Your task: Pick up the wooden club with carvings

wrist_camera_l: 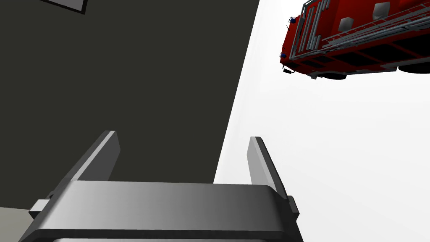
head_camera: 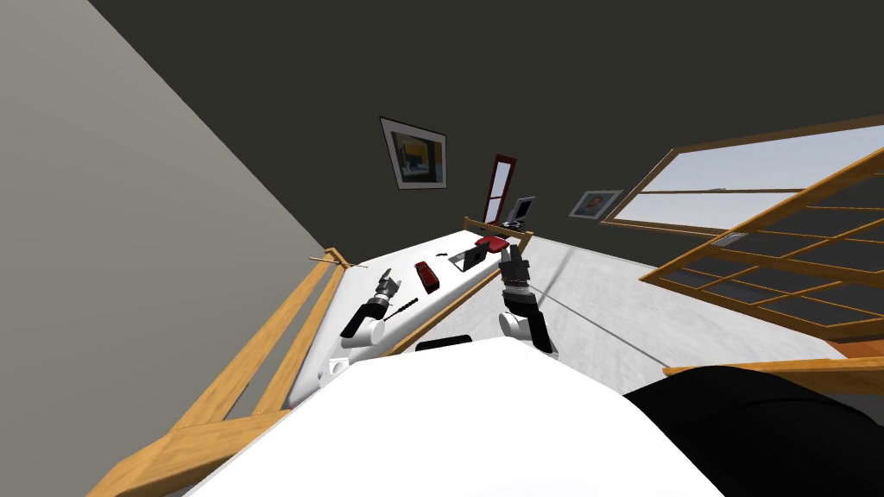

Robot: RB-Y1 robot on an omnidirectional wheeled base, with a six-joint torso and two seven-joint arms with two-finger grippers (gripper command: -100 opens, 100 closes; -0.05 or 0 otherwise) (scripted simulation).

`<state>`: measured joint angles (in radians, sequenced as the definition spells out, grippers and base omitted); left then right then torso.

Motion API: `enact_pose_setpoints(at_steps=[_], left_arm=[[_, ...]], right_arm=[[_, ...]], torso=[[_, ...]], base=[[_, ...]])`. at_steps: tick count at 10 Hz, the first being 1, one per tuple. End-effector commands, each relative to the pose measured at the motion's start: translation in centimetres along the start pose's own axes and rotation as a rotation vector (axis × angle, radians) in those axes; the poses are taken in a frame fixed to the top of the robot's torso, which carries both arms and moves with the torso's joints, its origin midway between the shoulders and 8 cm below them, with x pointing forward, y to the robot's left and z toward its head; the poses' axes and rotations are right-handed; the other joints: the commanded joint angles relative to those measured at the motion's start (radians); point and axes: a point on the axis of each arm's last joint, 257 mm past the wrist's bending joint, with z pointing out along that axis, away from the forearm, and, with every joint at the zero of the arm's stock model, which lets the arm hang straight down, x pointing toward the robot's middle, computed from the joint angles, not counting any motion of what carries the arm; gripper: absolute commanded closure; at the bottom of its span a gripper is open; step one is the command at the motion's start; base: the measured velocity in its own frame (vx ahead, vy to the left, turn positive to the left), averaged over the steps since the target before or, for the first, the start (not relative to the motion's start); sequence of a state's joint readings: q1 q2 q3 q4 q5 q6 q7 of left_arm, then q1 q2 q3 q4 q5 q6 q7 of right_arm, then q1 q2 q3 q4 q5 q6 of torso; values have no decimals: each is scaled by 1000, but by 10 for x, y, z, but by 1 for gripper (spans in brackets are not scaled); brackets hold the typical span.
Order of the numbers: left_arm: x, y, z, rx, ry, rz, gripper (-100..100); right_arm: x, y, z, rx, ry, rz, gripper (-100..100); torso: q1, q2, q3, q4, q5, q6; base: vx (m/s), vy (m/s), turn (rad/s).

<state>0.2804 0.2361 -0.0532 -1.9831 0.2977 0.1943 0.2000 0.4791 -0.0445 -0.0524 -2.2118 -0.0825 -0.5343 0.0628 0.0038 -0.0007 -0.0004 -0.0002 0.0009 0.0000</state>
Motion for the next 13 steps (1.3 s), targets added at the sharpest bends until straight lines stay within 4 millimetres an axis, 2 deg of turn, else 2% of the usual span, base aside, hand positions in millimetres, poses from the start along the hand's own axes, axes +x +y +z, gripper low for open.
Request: enact_pose_setpoints(at_steps=[1, 2, 3, 4, 5, 6, 7, 8, 9, 10, 11, 12, 13], left_arm=[[-1, 14, 1, -50, -3, -21, -100], [0, 29, 5, -98, 1, -59, -100], [-1, 34, 4, -118, -4, -59, -100], [0, 52, 6, -176, -4, -96, -100], [-1, 55, 6, -188, -7, -96, -100], [-1, 72, 7, -243, -8, -133, -100], [-1, 76, 6, -258, -12, -133, -100], [-1, 94, 6, -317, -16, -169, -100], [-1, 97, 5, -329, -19, -168, -100], [-1, 113, 5, -384, -24, -204, -100], [-1, 117, 3, -401, -28, -203, -100], [-1, 134, 1, -457, -36, -237, -100], [-1, 137, 0, -472, -39, -236, -100]], right_arm=[[0, 0, 0, 0, 0, 0, 0], [0, 0, 0, 0, 0, 0, 0], [0, 0, 0, 0, 0, 0, 0], [0, 0, 0, 0, 0, 0, 0], [0, 0, 0, 0, 0, 0, 0], [0, 0, 0, 0, 0, 0, 0], [0, 0, 0, 0, 0, 0, 0], [0, 0, 0, 0, 0, 0, 0], [0, 0, 0, 0, 0, 0, 0], [0, 0, 0, 0, 0, 0, 0], [0, 0, 0, 0, 0, 0, 0], [0, 0, 0, 0, 0, 0, 0], [0, 0, 0, 0, 0, 0, 0]], torso=[[0, 0, 0, 0, 0, 0], [-1, 0, 0, 0, 0, 0], [-1, 0, 0, 0, 0, 0], [-1, 0, 0, 0, 0, 0], [0, 0, 0, 0, 0, 0], [-1, 0, 0, 0, 0, 0], [-1, 0, 0, 0, 0, 0], [-1, 0, 0, 0, 0, 0], [-1, 0, 0, 0, 0, 0], [-1, 0, 0, 0, 0, 0], [0, 0, 0, 0, 0, 0], [0, 0, 0, 0, 0, 0], [0, 0, 0, 0, 0, 0]], base=[[2, 46, -23], [8, 48, -32], [5, 40, -23], [-2, 55, -31], [4, 48, -30], [9, 47, -32], [8, 43, -21], [11, 44, -43], [3, 45, -24], [-3, 67, -42], [0, 54, -29], [6, 53, -38], [7, 45, -21]])
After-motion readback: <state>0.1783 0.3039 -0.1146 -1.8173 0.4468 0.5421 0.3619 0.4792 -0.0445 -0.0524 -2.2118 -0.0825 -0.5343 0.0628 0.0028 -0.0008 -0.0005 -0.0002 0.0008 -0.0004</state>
